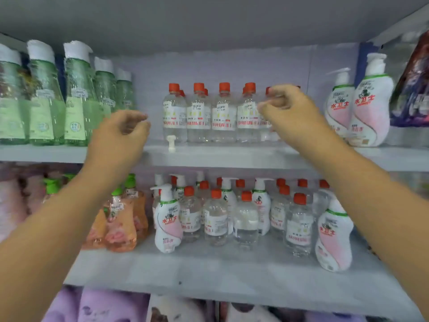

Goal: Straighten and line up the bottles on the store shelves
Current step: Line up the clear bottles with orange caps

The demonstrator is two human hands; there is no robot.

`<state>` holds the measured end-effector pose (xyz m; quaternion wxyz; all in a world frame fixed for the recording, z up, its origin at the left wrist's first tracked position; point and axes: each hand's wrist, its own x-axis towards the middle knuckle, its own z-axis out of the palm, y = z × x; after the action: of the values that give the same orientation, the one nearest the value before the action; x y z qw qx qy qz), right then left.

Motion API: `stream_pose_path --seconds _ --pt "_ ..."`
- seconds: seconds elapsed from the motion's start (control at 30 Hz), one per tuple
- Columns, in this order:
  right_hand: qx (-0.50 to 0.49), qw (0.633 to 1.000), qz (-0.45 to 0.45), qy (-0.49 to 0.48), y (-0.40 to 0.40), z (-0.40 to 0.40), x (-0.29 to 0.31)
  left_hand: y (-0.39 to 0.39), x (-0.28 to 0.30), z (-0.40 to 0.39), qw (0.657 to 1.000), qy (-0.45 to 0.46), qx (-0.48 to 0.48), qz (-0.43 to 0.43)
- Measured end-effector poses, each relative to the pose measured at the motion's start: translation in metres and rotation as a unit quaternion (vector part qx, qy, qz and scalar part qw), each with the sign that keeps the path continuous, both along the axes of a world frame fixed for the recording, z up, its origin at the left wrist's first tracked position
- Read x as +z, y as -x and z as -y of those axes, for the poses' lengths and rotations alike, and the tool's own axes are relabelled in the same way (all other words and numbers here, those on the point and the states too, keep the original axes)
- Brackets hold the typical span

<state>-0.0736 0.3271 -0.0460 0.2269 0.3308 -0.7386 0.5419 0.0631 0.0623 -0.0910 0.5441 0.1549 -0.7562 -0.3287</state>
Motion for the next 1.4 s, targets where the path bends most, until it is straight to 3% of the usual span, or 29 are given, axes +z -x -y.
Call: stream_pose_path --seconds 0.07,0.13,0.2,0.3,0.43,0.7,0.9,1.13,1.23,1.4 --pt "0.063 0.994 -0.06 0.064 -0.035 -0.024 -0.042 -0.029 -0.045 -0.04 0.998 -0.012 -0.028 -0.059" --pt "0.083 0.99 -0.063 0.093 -0.046 -0.031 -0.091 -0.029 -0.094 -0.063 0.995 -0.039 -0.076 -0.059" --pt "0.071 0.994 0.011 0.085 -0.037 -0.022 -0.135 -0.007 -0.134 -0.071 0.991 -0.072 -0.116 -0.005" --pt "0.037 0.984 0.172 -0.005 0.0 -0.002 -0.19 0.04 -0.173 -0.07 0.98 -0.107 -0.139 0.097" --pt "-0.017 0.971 0.225 -0.079 0.036 0.014 -0.239 0.085 -0.195 -0.062 0.971 -0.136 -0.149 0.131" --pt "-0.05 0.959 0.259 -0.098 0.07 0.061 -0.257 0.137 -0.203 -0.053 0.946 -0.148 -0.154 0.243" --pt "-0.089 0.944 0.256 -0.187 0.085 0.058 -0.263 0.141 -0.21 -0.049 0.953 -0.128 -0.185 0.204" --pt "-0.005 0.962 0.262 -0.077 0.033 -0.019 -0.27 0.087 -0.23 -0.028 0.944 -0.116 -0.252 0.179" --pt "-0.017 0.968 0.247 -0.046 0.018 -0.031 -0.274 0.077 -0.227 -0.033 0.933 -0.128 -0.261 0.214" --pt "-0.053 0.97 0.229 -0.067 0.02 -0.032 -0.261 0.067 -0.221 -0.056 0.943 -0.144 -0.226 0.196"
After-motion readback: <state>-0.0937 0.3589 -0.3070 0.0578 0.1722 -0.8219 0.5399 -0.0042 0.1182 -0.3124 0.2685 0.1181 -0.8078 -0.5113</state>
